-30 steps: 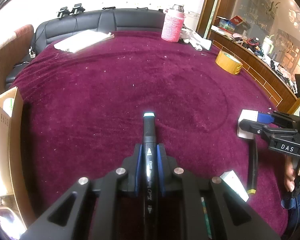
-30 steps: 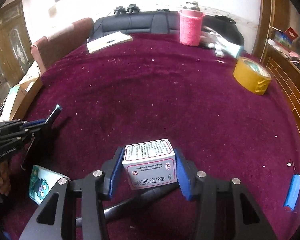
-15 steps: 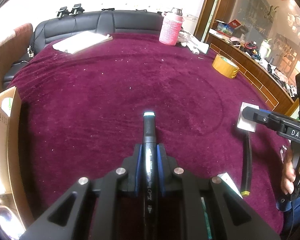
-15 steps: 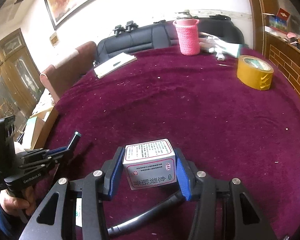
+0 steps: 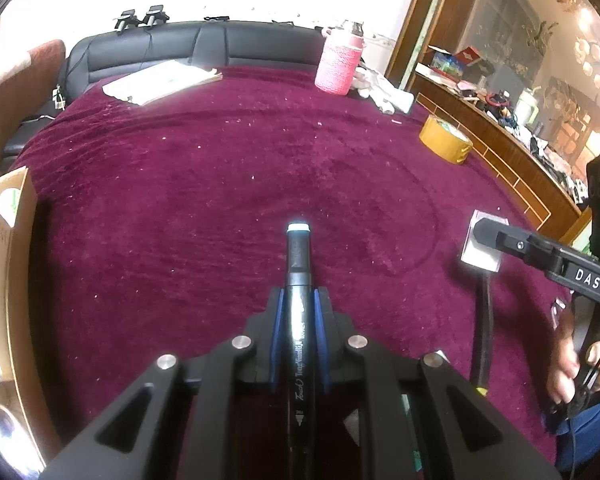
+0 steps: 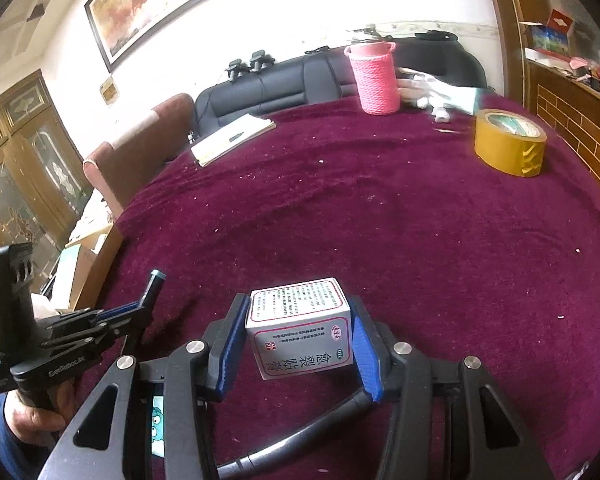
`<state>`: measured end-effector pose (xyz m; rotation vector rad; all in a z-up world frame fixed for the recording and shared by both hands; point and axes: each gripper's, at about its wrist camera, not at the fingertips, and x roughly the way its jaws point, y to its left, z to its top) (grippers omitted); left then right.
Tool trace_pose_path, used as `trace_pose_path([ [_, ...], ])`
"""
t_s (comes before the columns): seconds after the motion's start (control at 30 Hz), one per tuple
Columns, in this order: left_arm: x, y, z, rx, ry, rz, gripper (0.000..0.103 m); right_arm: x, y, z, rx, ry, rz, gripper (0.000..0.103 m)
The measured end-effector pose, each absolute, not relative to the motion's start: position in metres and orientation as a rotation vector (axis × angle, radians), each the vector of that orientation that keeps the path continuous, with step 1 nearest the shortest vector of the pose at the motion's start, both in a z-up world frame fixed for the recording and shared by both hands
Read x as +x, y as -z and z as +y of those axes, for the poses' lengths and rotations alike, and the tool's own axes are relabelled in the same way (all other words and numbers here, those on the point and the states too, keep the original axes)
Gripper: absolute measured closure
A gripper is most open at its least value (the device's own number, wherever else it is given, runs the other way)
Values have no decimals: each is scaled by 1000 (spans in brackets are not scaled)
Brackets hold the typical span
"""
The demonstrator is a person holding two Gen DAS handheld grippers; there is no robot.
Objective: Organize objects
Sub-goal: 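Lift the marker and medicine box and carry both toward the cardboard box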
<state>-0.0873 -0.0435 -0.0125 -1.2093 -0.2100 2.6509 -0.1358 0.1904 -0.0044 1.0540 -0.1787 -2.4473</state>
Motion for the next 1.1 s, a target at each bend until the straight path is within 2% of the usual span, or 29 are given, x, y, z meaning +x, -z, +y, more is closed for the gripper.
trace_pose_path([
  [0.53, -42, -17, -48, -1118, -2686, -271, 89, -127, -3, 192, 1031, 2453, -275, 50],
  [1.1, -6, -43, -89, -1027, -2742, -367, 89, -83, -30, 142, 961, 2345, -233, 49],
])
